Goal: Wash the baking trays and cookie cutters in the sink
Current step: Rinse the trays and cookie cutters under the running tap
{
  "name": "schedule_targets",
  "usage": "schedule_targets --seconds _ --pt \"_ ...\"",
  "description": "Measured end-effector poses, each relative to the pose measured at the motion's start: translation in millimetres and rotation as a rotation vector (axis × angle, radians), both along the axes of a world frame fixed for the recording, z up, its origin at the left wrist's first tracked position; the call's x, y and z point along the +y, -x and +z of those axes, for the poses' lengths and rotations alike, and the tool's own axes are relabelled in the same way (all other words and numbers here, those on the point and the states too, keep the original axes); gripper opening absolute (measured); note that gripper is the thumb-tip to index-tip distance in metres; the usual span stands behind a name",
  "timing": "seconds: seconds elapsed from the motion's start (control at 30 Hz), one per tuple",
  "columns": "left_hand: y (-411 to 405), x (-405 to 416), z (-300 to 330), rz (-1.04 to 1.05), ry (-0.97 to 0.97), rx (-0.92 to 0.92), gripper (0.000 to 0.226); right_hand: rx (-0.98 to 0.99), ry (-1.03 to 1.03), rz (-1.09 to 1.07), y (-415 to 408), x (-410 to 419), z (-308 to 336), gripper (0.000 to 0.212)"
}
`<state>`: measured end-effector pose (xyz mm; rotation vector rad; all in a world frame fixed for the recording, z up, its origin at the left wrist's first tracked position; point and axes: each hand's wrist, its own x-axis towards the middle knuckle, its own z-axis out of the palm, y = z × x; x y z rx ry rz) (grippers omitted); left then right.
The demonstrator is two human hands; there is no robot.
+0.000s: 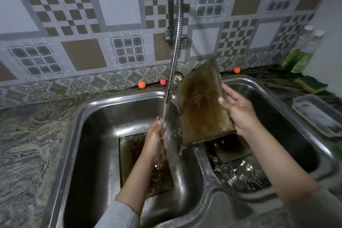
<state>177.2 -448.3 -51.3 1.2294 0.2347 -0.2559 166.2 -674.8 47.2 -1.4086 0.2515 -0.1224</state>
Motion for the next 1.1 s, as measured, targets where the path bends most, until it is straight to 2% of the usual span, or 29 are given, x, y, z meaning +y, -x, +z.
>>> schedule_targets --seconds 0.07,0.13,0.17,0.27,0.57,0.7,0.8,0.87,0.97,1.03,1.1 --pt "-1 -1 -10 -0.005 -0.026 -0.003 0.053 -0.036 0.113 -0.071 -1 -12 10 0.050" --pt "-5 0 -29 -0.020 -0.035 0.009 0.075 -0.062 0.223 -0.090 0 -18 14 0.051" --pt "-4 -1 -30 -0.032 -0.033 0.019 0.075 -0.064 0.267 -0.081 1 -19 12 0.052" --pt "3 0 -26 -0.015 -0.050 0.054 0.044 0.025 0.448 -0.041 0 -24 -15 0.053" --pt "12 9 -47 0.030 -0.064 0.134 0.043 0.292 0.824 0.057 -7 -35 -139 0.047" --pt "17 15 -54 -0.008 -0.200 0.136 0.048 0.372 0.868 0.170 -16 -31 -171 0.051" --pt "21 23 -69 -0.006 -0.441 0.129 0.050 0.432 0.892 0.233 -19 -28 -190 0.049" --pt "26 36 -83 -0.035 -0.757 0.080 0.052 0.438 0.830 0.211 -20 -24 -193 0.048" --pt "37 62 -107 -0.049 -1.153 0.084 0.054 0.351 0.672 0.051 -25 -12 -174 0.045" --pt "41 78 -117 -0.046 -1.304 0.180 0.055 0.253 0.614 -0.015 -25 -2 -154 0.042" --pt "44 89 -121 -0.076 -1.364 0.292 0.056 0.160 0.584 -0.023 -18 6 -136 0.041"
